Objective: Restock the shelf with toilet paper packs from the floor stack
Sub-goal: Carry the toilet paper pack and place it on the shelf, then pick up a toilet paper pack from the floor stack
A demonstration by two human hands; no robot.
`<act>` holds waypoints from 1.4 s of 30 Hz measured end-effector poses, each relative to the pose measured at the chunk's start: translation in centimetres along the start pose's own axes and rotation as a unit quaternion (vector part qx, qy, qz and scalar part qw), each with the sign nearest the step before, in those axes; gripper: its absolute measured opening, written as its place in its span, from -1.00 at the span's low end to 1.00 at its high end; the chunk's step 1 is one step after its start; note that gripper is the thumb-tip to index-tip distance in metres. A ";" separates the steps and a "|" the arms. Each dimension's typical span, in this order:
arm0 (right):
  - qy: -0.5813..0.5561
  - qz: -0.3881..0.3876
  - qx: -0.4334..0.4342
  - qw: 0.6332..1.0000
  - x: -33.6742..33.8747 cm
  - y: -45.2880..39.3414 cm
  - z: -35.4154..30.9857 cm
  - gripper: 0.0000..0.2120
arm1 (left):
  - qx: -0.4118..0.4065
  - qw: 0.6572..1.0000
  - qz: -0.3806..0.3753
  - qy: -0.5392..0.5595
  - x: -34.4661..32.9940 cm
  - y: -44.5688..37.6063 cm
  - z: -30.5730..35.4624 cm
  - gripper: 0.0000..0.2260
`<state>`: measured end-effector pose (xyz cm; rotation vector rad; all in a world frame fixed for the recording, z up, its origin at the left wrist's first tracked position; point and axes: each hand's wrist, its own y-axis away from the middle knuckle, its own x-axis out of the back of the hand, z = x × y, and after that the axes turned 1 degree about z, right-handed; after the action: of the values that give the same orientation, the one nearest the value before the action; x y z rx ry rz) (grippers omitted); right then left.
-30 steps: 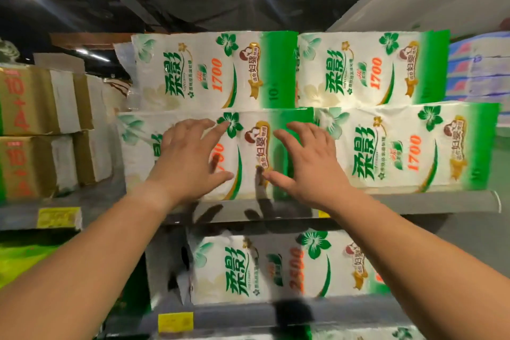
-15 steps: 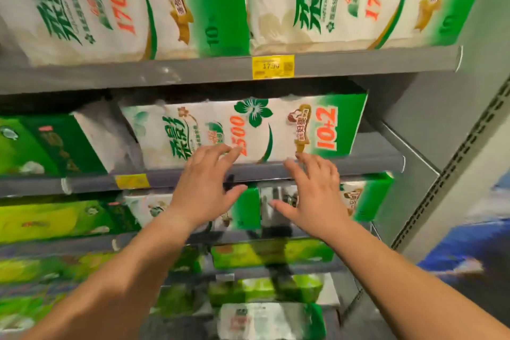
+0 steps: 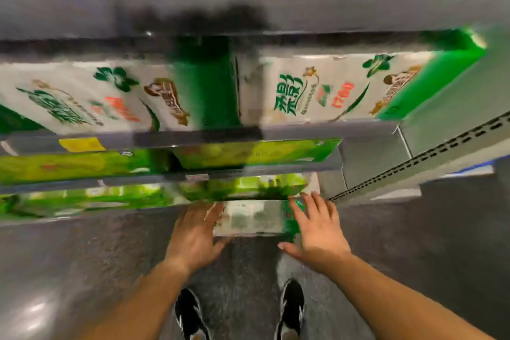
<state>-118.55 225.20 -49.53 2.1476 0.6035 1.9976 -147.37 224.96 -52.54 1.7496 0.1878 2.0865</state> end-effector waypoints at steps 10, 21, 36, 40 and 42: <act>0.031 -0.084 0.056 0.994 -21.8 -14.6 3.0 0.10 | 0.045 0.994 -0.092 -0.046 -20.6 -12.5 -4.8 0.12; 0.043 -0.109 0.058 0.991 -28.3 -18.6 4.7 0.22 | 0.034 0.993 -0.081 -0.082 -26.1 -16.9 -6.9 0.21; 0.019 -0.027 0.092 0.995 -14.8 -14.2 1.7 0.19 | 0.015 0.993 -0.065 -0.100 -11.4 -12.0 -5.8 0.15; -0.002 -0.009 0.085 0.996 -5.4 -10.7 0.2 0.09 | -0.027 0.992 0.027 -0.122 -3.7 -9.0 -5.3 0.20; -0.003 0.044 0.085 0.995 -1.1 -8.3 -0.3 0.09 | -0.019 0.995 0.045 -0.087 0.2 -7.0 -4.8 0.15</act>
<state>-120.46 232.24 -53.64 2.3146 0.7156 2.0513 -150.50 232.14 -55.88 1.9386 0.0194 1.9715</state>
